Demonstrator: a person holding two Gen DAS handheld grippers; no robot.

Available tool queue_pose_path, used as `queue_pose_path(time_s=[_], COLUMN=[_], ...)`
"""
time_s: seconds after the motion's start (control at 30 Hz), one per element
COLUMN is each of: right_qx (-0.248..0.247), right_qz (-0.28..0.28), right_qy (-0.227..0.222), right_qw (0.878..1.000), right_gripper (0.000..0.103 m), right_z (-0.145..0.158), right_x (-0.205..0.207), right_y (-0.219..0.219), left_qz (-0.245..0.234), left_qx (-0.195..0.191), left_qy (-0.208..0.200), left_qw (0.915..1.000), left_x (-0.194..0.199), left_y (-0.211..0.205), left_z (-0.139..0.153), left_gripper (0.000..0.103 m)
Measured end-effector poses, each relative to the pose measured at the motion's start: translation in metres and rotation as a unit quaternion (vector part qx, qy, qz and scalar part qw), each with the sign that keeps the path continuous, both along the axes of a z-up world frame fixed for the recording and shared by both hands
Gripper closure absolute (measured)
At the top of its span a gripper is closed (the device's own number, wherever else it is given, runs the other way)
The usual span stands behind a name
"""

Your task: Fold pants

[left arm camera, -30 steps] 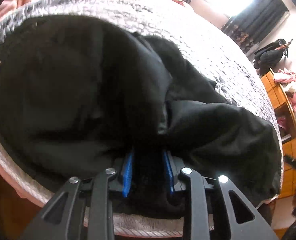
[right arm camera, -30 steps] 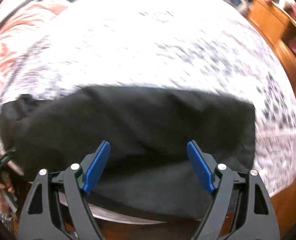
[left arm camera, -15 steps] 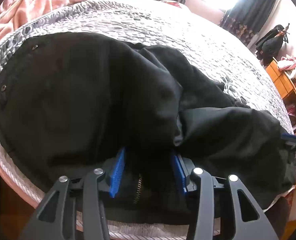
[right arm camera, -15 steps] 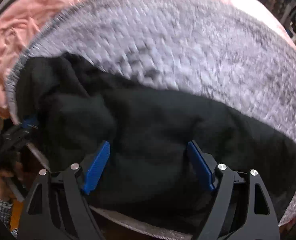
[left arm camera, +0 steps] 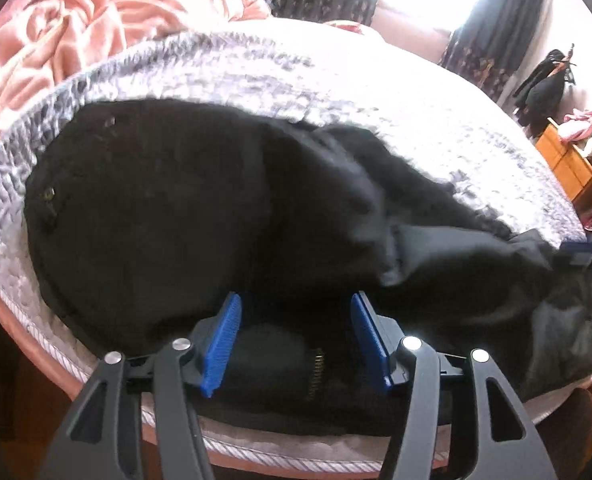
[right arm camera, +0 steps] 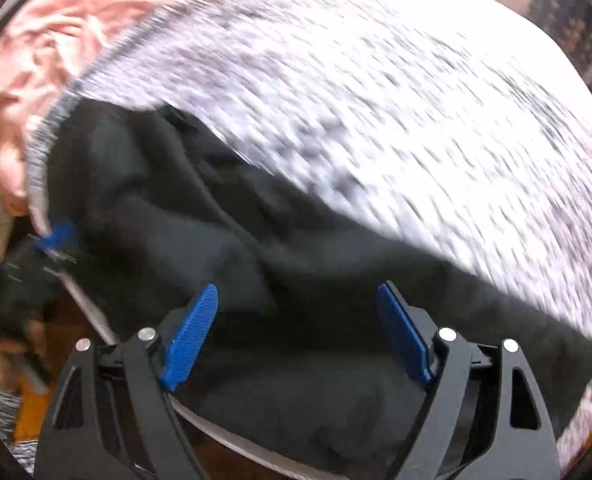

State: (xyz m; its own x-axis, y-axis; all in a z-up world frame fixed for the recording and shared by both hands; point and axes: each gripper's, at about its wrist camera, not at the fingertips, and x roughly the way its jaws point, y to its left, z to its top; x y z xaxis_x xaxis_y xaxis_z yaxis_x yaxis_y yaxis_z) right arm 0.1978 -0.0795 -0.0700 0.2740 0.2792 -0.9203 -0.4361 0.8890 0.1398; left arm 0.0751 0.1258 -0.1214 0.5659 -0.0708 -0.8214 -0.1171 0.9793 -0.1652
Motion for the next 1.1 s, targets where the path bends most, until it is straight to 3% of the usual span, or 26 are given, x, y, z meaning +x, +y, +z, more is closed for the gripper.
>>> queue_pose_path(time_s=[0.07, 0.2, 0.33, 0.47, 0.57, 0.63, 0.73, 0.8, 1.0, 1.03, 1.1], right_qx=[0.012, 0.022, 0.017, 0.008, -0.01, 0.002, -0.033, -0.043, 0.003, -0.006, -0.07], right_qz=[0.018, 0.043, 0.046, 0.062, 0.092, 0.117, 0.145, 0.153, 0.11, 0.11, 0.124], right_qy=[0.0, 0.055, 0.077, 0.075, 0.059, 0.065, 0.045, 0.035, -0.047, -0.054, -0.052], right_qw=[1.0, 0.997, 0.996, 0.995, 0.994, 0.991, 0.988, 0.987, 0.993, 0.992, 0.988], right_gripper=[0.021, 0.041, 0.039, 0.042, 0.058, 0.085, 0.086, 0.093, 0.099, 0.099, 0.096], right_z=[0.002, -0.029, -0.053, -0.054, -0.051, -0.048, -0.048, -0.048, -0.007, -0.005, -0.024], right_x=[0.015, 0.051, 0.061, 0.062, 0.059, 0.058, 0.052, 0.05, 0.068, 0.07, 0.073], right_y=[0.019, 0.059, 0.074, 0.082, 0.091, 0.099, 0.113, 0.119, 0.121, 0.126, 0.142], left_qz=[0.002, -0.001, 0.009, 0.006, 0.007, 0.004, 0.001, 0.0, 0.005, 0.003, -0.001], left_qx=[-0.003, -0.002, -0.018, -0.024, -0.026, -0.022, -0.02, -0.02, -0.03, -0.023, -0.011], left_qy=[0.001, -0.002, -0.009, -0.003, -0.002, -0.004, -0.005, -0.004, -0.008, -0.007, -0.004], left_qw=[1.0, 1.0, 0.9997, 0.9997, 0.9996, 0.9997, 0.9998, 0.9998, 0.9995, 0.9997, 0.9999], left_x=[0.003, 0.005, 0.004, 0.006, 0.007, 0.007, 0.007, 0.01, 0.011, 0.012, 0.013], left_y=[0.002, 0.002, 0.012, 0.016, 0.015, 0.014, 0.012, 0.015, 0.018, 0.017, 0.014], left_z=[-0.007, -0.009, -0.007, -0.01, -0.012, -0.013, -0.014, -0.015, -0.015, -0.016, -0.017], left_gripper=[0.046, 0.045, 0.045, 0.045, 0.043, 0.041, 0.039, 0.038, 0.037, 0.037, 0.036])
